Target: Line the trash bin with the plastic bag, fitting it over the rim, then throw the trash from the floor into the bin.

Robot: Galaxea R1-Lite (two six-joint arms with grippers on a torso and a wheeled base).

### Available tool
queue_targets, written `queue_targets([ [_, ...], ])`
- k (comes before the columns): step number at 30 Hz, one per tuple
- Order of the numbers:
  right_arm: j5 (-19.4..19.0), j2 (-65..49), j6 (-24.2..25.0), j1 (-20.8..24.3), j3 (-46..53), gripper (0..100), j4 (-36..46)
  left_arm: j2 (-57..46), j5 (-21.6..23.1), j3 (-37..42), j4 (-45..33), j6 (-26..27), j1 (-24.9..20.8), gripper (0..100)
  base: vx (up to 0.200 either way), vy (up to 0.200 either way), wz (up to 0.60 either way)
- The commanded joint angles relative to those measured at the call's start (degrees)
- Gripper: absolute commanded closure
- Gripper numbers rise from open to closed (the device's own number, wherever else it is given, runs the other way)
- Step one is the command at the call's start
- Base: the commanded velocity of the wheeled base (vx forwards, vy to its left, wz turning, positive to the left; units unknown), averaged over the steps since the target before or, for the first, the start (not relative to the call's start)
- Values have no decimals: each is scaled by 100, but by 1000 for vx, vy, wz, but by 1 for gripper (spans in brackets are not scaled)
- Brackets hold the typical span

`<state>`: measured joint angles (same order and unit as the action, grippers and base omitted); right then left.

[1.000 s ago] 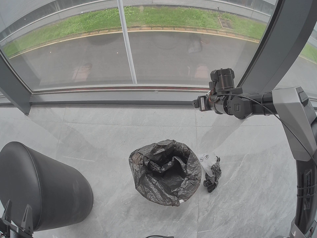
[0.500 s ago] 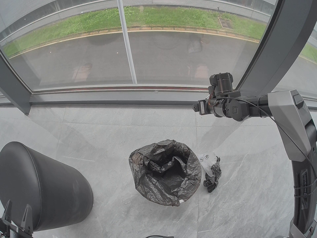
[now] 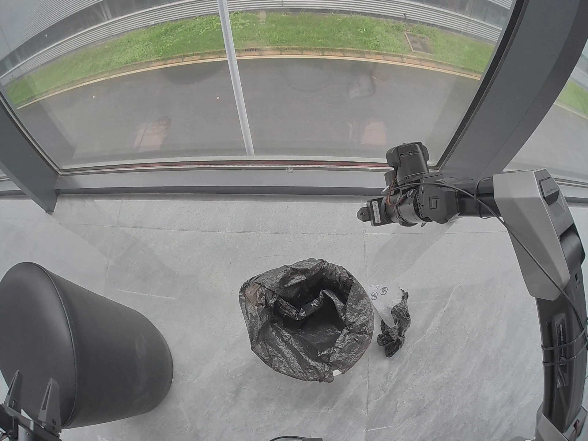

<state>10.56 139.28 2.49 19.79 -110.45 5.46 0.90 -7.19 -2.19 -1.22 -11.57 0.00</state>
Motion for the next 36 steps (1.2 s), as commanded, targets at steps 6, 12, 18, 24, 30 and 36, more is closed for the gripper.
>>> queue_targets([
  [6, 17, 231, 6, -98, -414, 0, 1141, -81, -1, 0, -1, -21, 0, 0, 0, 0, 0],
  [12, 25, 275, -29, -212, -414, 0, 1554, -81, -10, 0, -1, -47, 0, 0, 0, 0, 0],
  [18, 61, 319, -29, -238, -414, 0, 1783, -81, -1, 0, -1, -56, 0, 0, 0, 0, 0],
  [24, 78, 504, 15, -230, -414, 0, 1783, -81, -10, 0, -1, -109, 0, 0, 0, 0, 0],
  [30, 78, 662, 24, -203, -414, 0, 1765, -81, -10, -9, -1, -109, 0, 0, 0, 0, 0],
  [36, 78, 724, -3, -221, -414, 0, 1748, -81, -10, -9, -1, -118, 0, 0, 0, 0, 0],
])
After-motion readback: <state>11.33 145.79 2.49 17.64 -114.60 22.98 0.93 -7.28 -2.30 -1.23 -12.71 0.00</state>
